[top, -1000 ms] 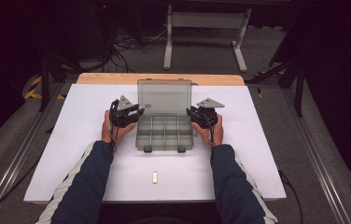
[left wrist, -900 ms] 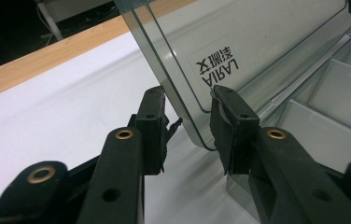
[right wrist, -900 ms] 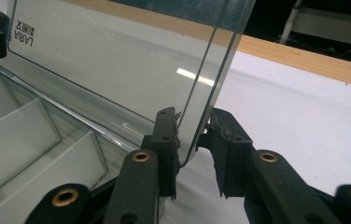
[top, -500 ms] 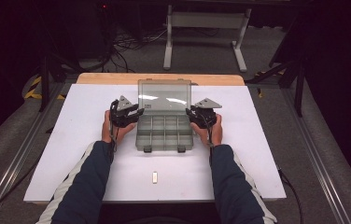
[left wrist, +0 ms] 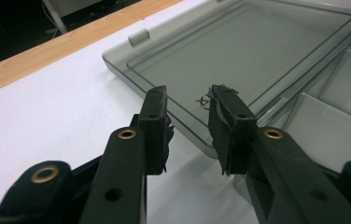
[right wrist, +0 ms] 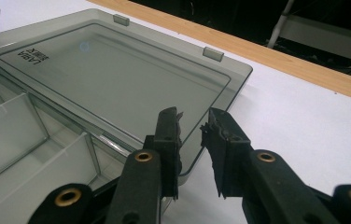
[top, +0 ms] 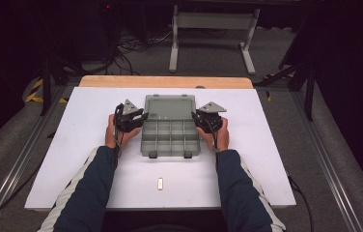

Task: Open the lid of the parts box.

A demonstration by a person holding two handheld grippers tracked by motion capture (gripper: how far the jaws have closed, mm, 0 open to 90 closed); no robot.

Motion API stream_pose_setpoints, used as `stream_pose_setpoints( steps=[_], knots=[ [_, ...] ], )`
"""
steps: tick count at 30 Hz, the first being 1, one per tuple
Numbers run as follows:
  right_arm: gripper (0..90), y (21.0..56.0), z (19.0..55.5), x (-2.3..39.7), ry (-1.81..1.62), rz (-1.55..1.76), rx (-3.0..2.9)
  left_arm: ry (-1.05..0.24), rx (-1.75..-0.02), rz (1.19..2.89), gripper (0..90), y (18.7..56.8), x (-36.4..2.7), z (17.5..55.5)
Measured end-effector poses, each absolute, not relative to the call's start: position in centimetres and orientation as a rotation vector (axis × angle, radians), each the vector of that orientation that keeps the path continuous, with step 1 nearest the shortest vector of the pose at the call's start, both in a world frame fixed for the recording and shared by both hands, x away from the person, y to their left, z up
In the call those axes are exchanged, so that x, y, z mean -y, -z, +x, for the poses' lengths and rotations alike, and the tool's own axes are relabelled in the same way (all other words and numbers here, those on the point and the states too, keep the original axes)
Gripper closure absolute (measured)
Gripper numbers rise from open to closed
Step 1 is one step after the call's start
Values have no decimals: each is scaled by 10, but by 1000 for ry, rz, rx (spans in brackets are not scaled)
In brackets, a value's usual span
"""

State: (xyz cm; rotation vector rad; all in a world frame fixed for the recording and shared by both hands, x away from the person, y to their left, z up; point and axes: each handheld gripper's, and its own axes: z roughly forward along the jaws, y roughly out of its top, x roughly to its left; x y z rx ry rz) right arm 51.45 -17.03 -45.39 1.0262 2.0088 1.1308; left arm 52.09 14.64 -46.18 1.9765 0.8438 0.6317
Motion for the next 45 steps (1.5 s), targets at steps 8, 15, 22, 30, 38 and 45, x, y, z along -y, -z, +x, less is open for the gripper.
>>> stream_pose_setpoints(
  steps=[8,15,22,30,38,45],
  knots=[
    [694,452,514,170,-1115,1001,-2021,-673,-839,1970,649,458,-146,518],
    [663,442,508,170,-1114,974,-2012,-702,-803,1968,635,446,-151,513],
    [659,434,503,173,-1123,959,-2013,-713,-755,1993,614,439,-152,506],
    [641,427,493,172,-1135,905,-2032,-721,-687,2011,582,426,-156,495],
    [622,421,486,174,-1152,872,-2039,-716,-657,2012,554,418,-162,487],
    [580,413,477,176,-1169,833,-2035,-714,-623,2021,519,411,-166,479]
  ],
)
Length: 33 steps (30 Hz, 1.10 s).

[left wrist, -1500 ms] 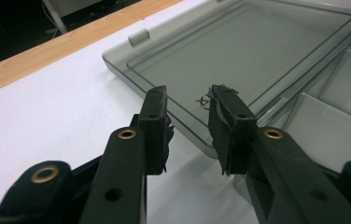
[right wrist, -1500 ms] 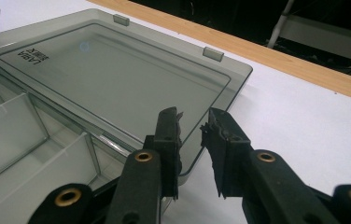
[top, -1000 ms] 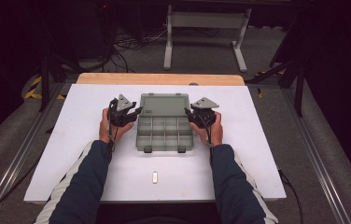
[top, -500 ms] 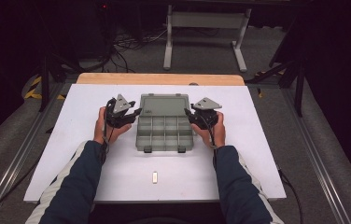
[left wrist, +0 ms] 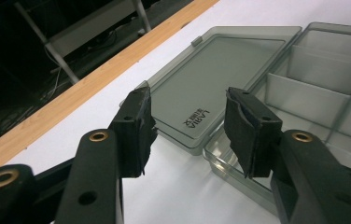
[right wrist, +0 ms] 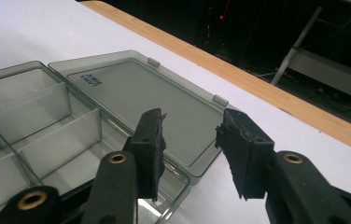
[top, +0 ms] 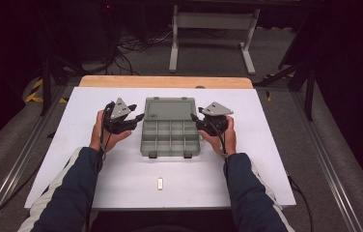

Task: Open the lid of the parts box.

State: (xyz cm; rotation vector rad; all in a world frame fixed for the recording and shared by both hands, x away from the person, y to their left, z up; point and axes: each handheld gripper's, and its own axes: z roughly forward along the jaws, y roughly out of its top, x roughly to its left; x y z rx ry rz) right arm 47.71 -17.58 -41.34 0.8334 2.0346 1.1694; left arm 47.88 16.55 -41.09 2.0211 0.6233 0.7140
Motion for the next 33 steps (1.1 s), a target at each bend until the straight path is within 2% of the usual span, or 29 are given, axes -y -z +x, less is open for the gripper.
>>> stream_pose_setpoints(
  steps=[20,33],
  knots=[
    [416,399,443,182,-1248,714,-2069,-703,-505,2068,400,402,-177,442],
    [342,397,417,178,-1275,615,-2090,-672,-472,2027,309,414,-183,410]
  ],
)
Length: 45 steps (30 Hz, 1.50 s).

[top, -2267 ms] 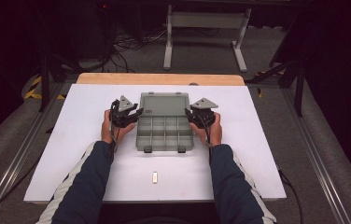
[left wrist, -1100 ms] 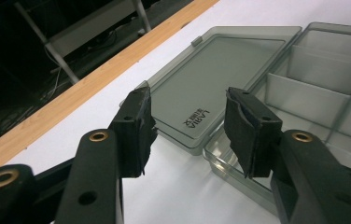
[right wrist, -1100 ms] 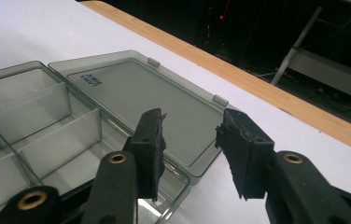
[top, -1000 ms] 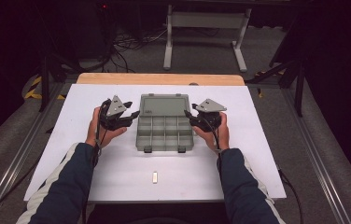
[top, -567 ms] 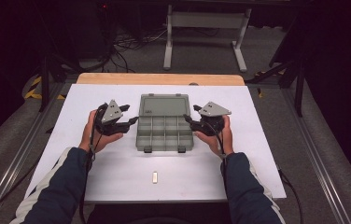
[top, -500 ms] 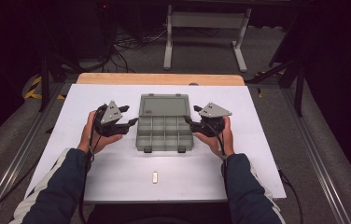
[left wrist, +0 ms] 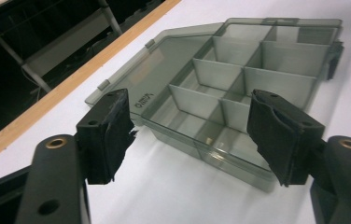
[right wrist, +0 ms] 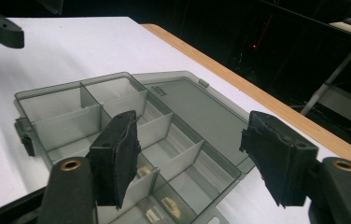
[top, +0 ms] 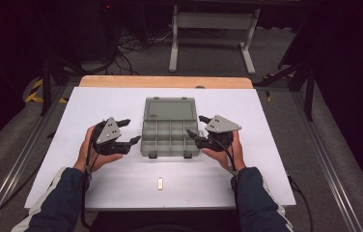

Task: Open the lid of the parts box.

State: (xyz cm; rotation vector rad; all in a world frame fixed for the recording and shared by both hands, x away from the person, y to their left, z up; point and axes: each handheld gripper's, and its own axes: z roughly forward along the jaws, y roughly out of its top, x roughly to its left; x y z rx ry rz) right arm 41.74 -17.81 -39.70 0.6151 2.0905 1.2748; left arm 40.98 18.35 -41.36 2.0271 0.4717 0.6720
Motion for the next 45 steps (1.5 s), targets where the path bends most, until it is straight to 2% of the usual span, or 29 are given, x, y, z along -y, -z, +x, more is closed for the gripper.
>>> stream_pose_setpoints(
  steps=[15,21,39,45],
  knots=[
    [222,404,401,170,-1262,567,-2161,-662,-447,2031,151,427,-188,382],
    [209,406,392,167,-1267,541,-2193,-659,-456,2037,106,434,-193,375],
    [203,416,358,151,-1295,371,-2367,-587,-480,2026,73,457,-213,336],
    [203,430,352,136,-1258,321,-2488,-577,-480,2040,61,462,-217,328]
  ],
)
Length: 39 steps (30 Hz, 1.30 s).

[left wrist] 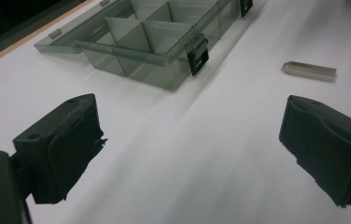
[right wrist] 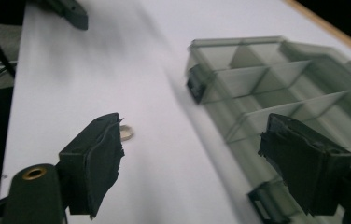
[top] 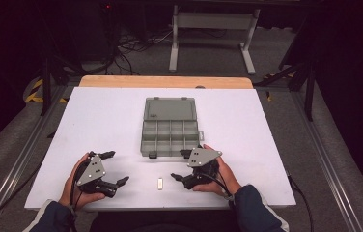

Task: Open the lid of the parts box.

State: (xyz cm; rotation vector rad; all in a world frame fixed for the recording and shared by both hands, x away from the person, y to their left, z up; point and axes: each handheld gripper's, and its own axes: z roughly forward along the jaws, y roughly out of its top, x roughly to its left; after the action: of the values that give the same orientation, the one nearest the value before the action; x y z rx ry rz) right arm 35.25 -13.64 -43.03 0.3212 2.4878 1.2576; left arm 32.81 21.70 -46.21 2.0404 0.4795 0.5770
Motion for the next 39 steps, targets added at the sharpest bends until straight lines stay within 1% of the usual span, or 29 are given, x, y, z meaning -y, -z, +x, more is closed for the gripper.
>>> stream_pose_setpoints(
  steps=[9,17,18,20,21,25,30,31,32,36,39],
  knots=[
    [199,451,351,115,-1191,244,-2658,-560,-493,2042,52,465,-228,317],
    [214,465,353,97,-1153,181,-2755,-563,-502,2046,53,466,-230,318],
    [240,465,355,96,-1167,200,-2779,-564,-498,2052,55,466,-229,318],
    [252,465,357,95,-1163,194,-2785,-564,-496,2054,55,466,-229,318],
    [284,465,359,93,-1175,193,-2799,-562,-497,2054,56,466,-228,318],
    [313,466,362,88,-1180,182,-2806,-559,-495,2062,57,467,-228,319],
    [406,465,362,85,-1193,156,-2819,-552,-496,2069,58,468,-228,320],
    [406,465,362,85,-1193,156,-2819,-552,-496,2069,58,468,-228,320],
    [458,465,362,85,-1200,135,-2821,-550,-495,2068,58,468,-228,320],
    [523,465,361,85,-1210,130,-2823,-547,-493,2073,59,468,-228,321],
    [530,465,361,85,-1212,130,-2821,-544,-492,2073,61,468,-228,321]
  ],
)
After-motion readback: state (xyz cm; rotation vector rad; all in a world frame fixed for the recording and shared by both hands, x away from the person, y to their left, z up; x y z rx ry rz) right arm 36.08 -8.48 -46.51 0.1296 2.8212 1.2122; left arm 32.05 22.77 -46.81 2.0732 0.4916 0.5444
